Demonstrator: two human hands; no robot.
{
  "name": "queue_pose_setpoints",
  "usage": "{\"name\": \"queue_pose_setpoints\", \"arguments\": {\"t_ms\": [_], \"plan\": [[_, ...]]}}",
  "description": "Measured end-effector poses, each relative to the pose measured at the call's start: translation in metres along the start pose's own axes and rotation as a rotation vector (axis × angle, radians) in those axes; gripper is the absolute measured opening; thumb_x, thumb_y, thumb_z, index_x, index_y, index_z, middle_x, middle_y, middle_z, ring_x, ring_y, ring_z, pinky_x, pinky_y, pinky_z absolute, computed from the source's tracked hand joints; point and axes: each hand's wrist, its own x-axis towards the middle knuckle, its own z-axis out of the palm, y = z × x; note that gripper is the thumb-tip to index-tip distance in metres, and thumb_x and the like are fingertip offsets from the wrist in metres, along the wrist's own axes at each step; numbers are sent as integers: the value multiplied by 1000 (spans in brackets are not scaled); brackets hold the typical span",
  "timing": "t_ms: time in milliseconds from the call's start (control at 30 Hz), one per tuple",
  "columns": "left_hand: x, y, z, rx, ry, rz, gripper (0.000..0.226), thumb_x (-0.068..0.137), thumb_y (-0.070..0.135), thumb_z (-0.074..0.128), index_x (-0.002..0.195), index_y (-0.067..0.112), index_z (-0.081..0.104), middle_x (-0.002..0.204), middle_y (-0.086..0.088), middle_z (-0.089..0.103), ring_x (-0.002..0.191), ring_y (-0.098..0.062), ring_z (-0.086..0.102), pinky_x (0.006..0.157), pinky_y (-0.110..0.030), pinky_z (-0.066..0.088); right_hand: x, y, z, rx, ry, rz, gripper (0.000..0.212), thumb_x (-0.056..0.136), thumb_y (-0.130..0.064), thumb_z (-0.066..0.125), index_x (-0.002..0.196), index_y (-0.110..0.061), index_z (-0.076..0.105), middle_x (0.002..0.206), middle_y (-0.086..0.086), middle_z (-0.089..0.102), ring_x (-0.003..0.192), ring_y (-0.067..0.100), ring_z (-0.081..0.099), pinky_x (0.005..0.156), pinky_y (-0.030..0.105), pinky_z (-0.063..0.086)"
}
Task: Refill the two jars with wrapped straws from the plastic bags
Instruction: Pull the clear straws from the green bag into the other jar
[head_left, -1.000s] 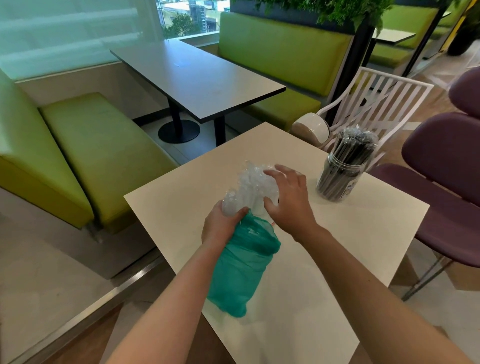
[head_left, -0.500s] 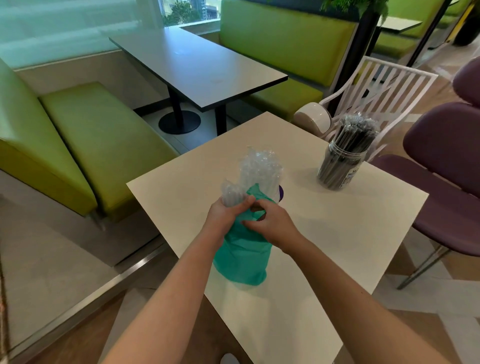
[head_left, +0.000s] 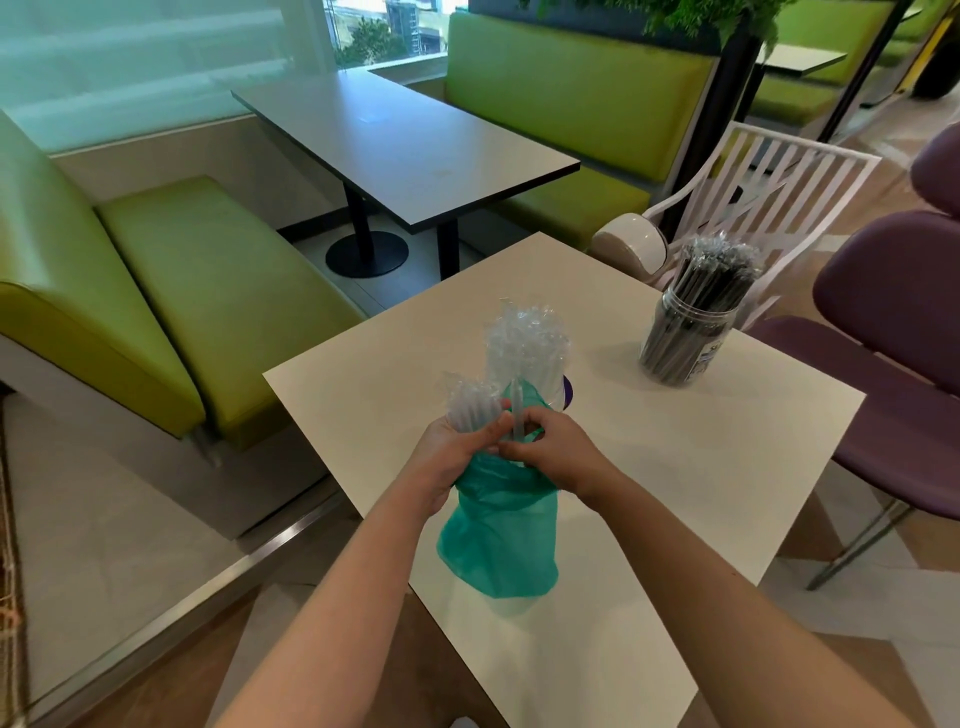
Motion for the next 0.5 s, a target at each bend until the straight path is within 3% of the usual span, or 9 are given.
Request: {"name": "queue_pose_setpoints", "arguments": {"t_ms": [167,233,367,500], "plan": [[2,-2,-2,31,44,14,53,65,32,82,111,8,71,104,-14,74,98,-30,70,89,-40,56,5,6,-3,76,-98,70,59,75,-45,78,124,-19,58,115,2,66,106,21,64,97,41,52],[4,-1,-3,14,44,23,51,66,31,80,111,8,71,104,-14,74,98,-30,71,86,-38,57,8,9,-7,107,-114,69,65,72,-52,77,125,-20,56,116,1,67,107,20,65,97,41,53],[10,-2,-5,63,83,58,40,76,29,78,107,4,72,99,-17,74,94,-33,71,83,-40,59,13,8,-11,28,-80,32,37,91,-37,64,119,-14,55,112,2,67,105,19,63,95,38,51],[25,-10,-8,388,267,145,44,74,49,78,100,15,70,91,-3,75,87,-21,72,83,-42,57,10,3,-15,-32,12,-27,24,99,-30,52,111,-11,61,99,-5,69,100,14,61,90,29,47]]}}
